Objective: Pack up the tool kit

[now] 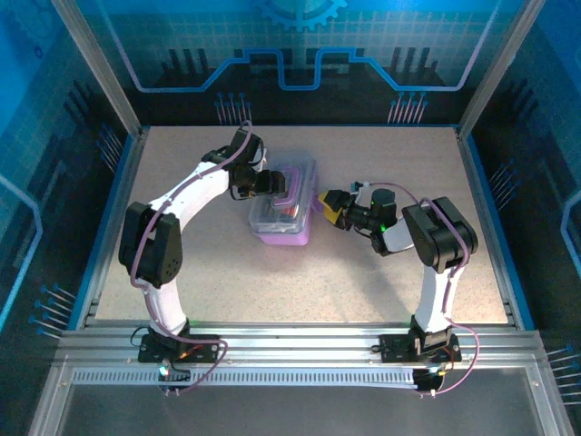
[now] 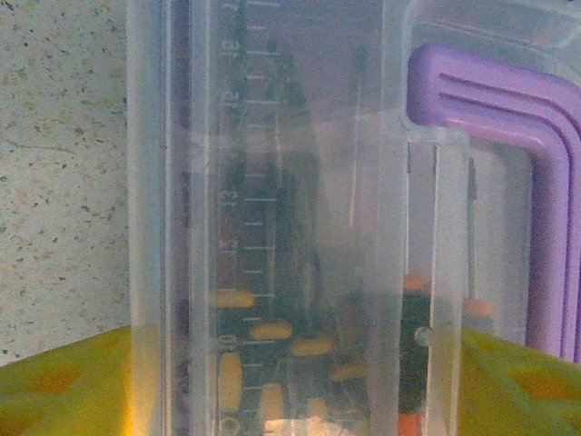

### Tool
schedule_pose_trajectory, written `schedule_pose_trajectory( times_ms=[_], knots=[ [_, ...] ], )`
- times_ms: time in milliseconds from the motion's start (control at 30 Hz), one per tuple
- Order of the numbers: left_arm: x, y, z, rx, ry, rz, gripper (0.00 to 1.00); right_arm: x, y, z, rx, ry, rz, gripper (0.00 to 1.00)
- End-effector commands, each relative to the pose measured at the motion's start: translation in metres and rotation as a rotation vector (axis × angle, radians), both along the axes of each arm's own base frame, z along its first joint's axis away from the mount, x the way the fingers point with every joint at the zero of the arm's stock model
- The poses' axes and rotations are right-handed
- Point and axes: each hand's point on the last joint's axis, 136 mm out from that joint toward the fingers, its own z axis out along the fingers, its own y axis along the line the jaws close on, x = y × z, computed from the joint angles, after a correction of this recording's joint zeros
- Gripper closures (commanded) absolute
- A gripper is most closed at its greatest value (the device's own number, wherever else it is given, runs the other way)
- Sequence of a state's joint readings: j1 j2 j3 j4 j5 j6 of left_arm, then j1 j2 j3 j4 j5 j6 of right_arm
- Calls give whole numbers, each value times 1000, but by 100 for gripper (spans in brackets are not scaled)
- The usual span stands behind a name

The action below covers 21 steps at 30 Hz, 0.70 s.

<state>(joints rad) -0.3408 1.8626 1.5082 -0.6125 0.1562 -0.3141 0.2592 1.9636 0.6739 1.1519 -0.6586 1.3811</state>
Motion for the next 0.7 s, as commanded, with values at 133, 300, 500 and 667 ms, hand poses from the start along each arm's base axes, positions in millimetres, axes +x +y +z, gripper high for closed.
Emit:
schedule_pose_trajectory(
  times_ms=[133,300,500,667],
  knots=[
    [-39,-9,-55,-7,233,-36,57,-3,9,61,64,-184,49,39],
    [-39,-10,-57,-4,239,-39,56,-5,10,66,50,-200,53,40],
    [-40,-14,-57,-16,243,-49,56,-2,16,73,55,-198,73,40],
    [-42,-16,-58,-16,250,-55,56,0,20,77,82,-202,86,42]
  ],
)
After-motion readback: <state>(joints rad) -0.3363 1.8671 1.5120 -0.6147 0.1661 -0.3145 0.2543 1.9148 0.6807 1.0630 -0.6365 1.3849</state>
